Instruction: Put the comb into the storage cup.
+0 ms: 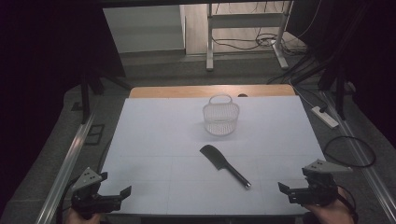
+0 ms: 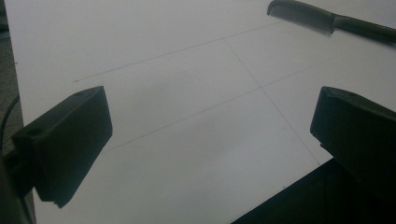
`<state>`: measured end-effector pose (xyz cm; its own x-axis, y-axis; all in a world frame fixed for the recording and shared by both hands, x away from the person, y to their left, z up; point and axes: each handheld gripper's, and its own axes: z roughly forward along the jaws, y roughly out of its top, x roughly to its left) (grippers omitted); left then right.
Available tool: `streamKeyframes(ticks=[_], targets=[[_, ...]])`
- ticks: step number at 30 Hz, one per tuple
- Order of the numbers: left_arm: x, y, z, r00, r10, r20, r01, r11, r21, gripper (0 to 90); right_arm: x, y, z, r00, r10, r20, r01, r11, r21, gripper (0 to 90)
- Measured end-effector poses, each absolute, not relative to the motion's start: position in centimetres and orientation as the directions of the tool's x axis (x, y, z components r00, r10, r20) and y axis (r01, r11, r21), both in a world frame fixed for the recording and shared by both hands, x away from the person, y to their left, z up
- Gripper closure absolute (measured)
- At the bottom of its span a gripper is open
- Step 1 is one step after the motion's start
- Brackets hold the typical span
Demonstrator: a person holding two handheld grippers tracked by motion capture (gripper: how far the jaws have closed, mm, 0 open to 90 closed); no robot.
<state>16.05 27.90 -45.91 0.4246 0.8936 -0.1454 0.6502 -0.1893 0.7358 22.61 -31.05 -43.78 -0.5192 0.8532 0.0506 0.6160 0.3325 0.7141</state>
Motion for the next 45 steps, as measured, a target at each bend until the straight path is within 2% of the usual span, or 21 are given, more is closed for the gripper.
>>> streamKeyframes(ticks=[25,34,41,45], targets=[[16.18,28.32,-46.03,0.447,0.874,-0.191,0.656,-0.175,0.734,0.0,22.73,-30.72,-43.85,-0.540,0.841,0.037,0.616,0.365,0.698,0.0],[16.22,28.40,-46.06,0.445,0.873,-0.201,0.660,-0.168,0.732,0.0,22.77,-30.24,-43.78,-0.581,0.814,0.015,0.586,0.405,0.702,0.0],[16.21,28.45,-46.06,0.445,0.872,-0.204,0.660,-0.166,0.733,0.0,23.01,-30.43,-43.69,-0.584,0.810,0.040,0.591,0.392,0.705,0.0],[16.22,28.45,-46.07,0.446,0.871,-0.204,0.659,-0.166,0.733,0.1,23.21,-30.24,-43.61,-0.619,0.782,0.070,0.581,0.396,0.711,0.0]])
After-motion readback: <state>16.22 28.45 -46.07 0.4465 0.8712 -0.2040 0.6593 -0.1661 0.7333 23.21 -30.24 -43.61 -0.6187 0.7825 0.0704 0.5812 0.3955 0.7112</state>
